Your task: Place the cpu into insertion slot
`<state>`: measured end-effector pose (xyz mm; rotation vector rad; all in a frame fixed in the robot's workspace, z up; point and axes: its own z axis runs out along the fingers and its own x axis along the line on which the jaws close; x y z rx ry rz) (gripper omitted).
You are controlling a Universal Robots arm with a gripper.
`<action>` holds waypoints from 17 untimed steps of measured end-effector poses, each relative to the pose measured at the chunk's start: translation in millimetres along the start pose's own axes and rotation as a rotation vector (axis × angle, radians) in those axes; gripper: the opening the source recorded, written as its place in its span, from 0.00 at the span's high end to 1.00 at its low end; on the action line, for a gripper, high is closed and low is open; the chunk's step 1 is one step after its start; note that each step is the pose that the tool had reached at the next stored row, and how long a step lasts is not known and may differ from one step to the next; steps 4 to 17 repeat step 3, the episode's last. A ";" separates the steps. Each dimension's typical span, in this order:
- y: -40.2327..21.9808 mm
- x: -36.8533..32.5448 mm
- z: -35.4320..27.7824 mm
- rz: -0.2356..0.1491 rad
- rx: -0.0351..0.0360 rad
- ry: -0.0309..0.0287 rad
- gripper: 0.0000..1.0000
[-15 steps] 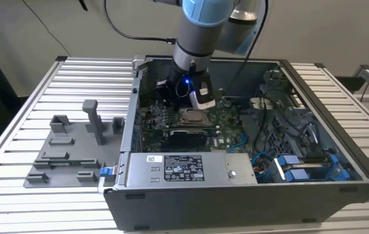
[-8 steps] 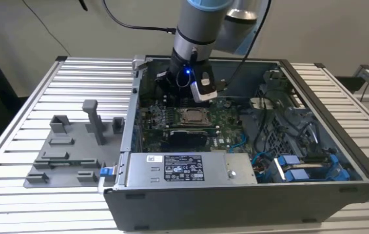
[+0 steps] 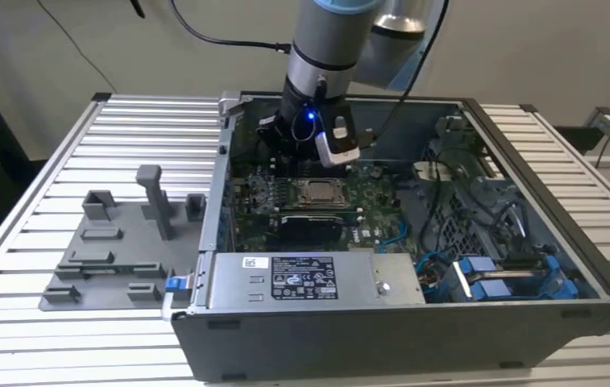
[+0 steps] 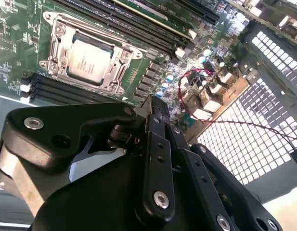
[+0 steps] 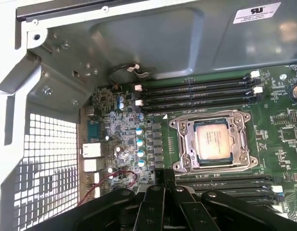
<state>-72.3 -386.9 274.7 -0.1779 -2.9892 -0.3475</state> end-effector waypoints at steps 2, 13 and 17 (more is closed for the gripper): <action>0.2 0.1 -1.0 0.000 0.0000 0.0000 0.89; 0.3 0.2 -1.4 0.000 -0.0001 0.0000 0.89; 0.3 0.2 -1.4 0.000 -0.0001 0.0000 0.89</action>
